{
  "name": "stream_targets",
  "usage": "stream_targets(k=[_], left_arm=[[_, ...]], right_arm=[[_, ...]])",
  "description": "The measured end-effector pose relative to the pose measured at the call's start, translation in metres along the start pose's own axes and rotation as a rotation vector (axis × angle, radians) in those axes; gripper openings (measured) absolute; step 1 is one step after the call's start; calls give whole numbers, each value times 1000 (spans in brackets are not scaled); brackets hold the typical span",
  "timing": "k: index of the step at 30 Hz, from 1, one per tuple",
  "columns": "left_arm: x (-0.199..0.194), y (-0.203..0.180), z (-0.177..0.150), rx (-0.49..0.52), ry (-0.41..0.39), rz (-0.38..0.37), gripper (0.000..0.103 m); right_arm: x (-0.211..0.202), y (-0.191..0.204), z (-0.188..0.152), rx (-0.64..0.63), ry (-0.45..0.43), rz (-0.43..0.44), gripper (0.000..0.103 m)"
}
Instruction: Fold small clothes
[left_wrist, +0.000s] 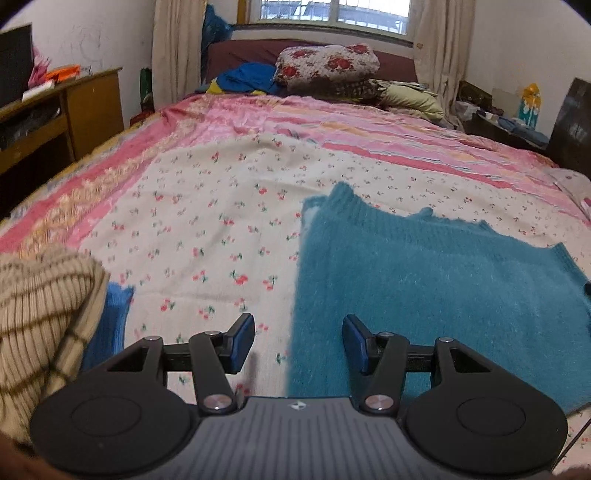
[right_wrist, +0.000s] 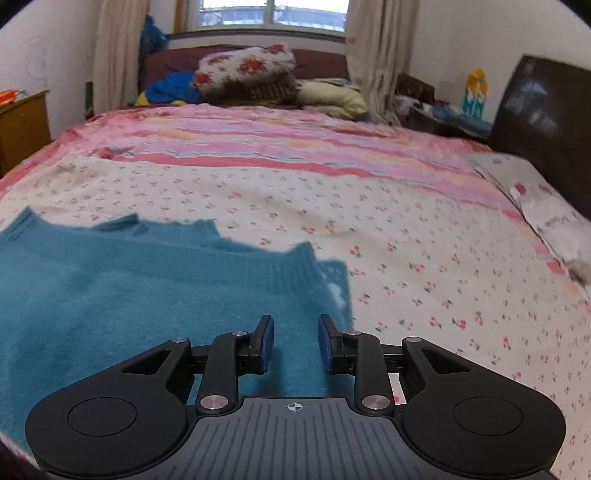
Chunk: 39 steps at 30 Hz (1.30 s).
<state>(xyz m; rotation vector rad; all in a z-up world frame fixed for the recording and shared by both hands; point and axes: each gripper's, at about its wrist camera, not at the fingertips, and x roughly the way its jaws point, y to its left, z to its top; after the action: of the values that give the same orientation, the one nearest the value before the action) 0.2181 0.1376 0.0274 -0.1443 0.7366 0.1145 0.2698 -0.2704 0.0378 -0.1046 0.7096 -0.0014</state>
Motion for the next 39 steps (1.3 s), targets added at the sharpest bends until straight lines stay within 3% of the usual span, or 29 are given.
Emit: stream_targets(k=[2,5,9,16,22,30,37,39], left_arm=[[1,3,-3,-17,14,-9,58],[-2,5,0,-24,16,-21,58],[1,5,10,-2,16,-26,58],[28,26,14,-140,84,-161,59],[49,27,28,-133,101,-229,60],[83,33,35,-160,141,-323,74],[91,39,45,-121,181,-390,70],[93,39,45,-130,180,-401,63]], right_arm=[[16,4,-2,-16,93,10,26],[14,9,-2,-8,70,-5,26],[1,22,1,-17,39,46,26],[-6,63,9,-44,32,165,26],[-3,94,15,-84,38,210,26],[4,110,20,-90,48,237,26],[8,111,20,-86,49,256,26],[11,111,21,-75,50,254,26]])
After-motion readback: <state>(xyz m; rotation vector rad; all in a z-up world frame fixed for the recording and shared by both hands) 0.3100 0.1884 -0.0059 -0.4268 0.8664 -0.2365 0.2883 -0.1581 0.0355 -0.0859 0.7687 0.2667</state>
